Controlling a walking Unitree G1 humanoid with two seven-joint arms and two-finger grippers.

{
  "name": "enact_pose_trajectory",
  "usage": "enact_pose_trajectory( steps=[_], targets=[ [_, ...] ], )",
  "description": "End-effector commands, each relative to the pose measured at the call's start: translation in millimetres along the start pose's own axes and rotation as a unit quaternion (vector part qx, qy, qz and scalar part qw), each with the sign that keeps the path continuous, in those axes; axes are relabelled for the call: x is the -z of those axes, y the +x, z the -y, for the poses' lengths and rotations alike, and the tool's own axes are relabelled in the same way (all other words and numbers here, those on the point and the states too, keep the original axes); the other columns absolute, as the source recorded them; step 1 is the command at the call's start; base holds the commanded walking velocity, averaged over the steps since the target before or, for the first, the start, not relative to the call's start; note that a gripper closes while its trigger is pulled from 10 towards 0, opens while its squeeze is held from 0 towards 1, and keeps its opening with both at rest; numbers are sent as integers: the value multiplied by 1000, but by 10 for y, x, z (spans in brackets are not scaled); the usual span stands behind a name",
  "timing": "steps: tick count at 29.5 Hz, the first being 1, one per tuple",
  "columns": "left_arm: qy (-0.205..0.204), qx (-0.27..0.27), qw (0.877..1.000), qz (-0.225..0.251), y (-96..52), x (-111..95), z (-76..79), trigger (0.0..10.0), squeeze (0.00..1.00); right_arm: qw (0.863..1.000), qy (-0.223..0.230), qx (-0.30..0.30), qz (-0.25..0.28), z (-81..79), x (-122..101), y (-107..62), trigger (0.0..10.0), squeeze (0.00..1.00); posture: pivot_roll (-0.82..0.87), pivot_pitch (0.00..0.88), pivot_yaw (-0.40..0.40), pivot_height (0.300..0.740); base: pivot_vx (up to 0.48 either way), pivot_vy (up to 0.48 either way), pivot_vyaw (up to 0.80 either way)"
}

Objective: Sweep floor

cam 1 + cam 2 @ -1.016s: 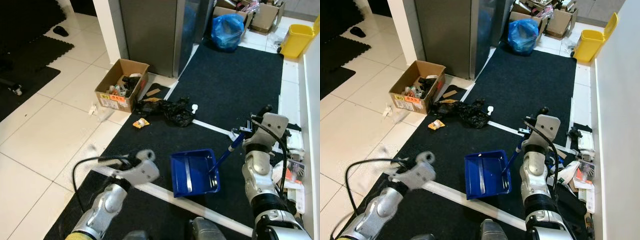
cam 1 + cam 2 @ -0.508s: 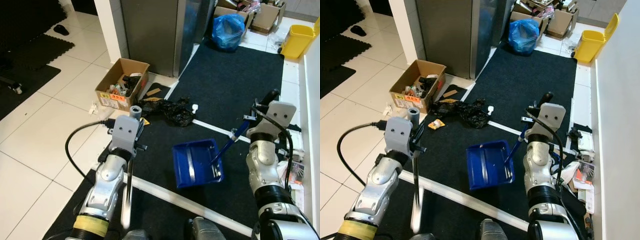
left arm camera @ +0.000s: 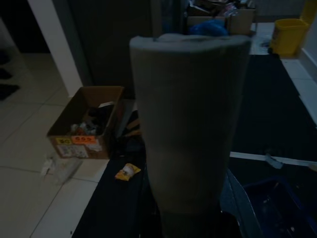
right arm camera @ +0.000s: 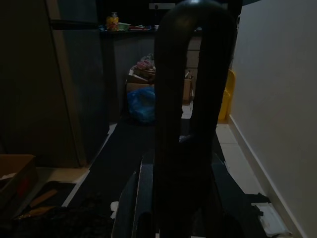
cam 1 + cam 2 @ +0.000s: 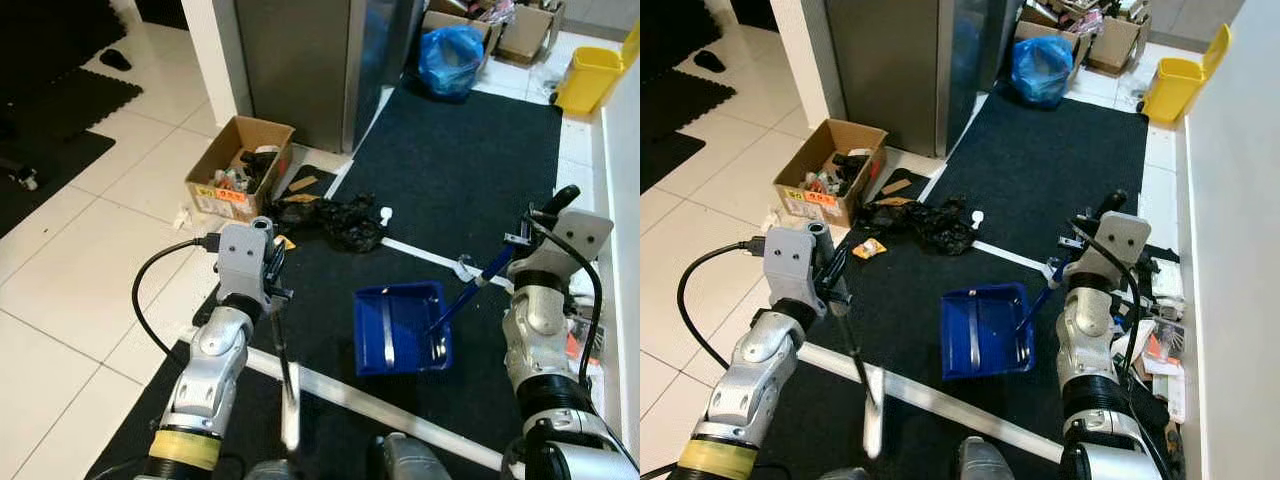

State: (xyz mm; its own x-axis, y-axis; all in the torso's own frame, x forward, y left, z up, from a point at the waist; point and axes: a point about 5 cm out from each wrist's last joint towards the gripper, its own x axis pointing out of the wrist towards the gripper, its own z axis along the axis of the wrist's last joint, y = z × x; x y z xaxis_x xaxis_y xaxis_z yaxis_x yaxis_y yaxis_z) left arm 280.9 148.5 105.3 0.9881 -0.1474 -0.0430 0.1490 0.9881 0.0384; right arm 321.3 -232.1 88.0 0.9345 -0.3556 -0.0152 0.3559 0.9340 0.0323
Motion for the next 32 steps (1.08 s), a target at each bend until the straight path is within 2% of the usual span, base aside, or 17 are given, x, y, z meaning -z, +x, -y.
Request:
enact_pose_trajectory(
  steps=[1,18,28,32],
  targets=[
    [-5,-10,1000,6,23,-37,-18,10000,0,1000,8,0,6,-8,-14,1,10000,0,110,45,-13,694,281,0,0],
    [-4,-22,1000,-2,41,-40,-24,10000,0,1000,13,-6,-4,-32,25,-14,10000,0,114,55,-14,694,452,0,0],
    [-4,-21,1000,-4,40,-37,-18,10000,0,1000,17,-2,-10,-6,37,-9,10000,0,113,58,-12,694,464,0,-779],
    [-3,-20,1000,-6,42,-34,-9,10000,0,1000,14,3,-12,22,42,-6,10000,0,111,59,-11,694,383,0,-100]
  ],
)
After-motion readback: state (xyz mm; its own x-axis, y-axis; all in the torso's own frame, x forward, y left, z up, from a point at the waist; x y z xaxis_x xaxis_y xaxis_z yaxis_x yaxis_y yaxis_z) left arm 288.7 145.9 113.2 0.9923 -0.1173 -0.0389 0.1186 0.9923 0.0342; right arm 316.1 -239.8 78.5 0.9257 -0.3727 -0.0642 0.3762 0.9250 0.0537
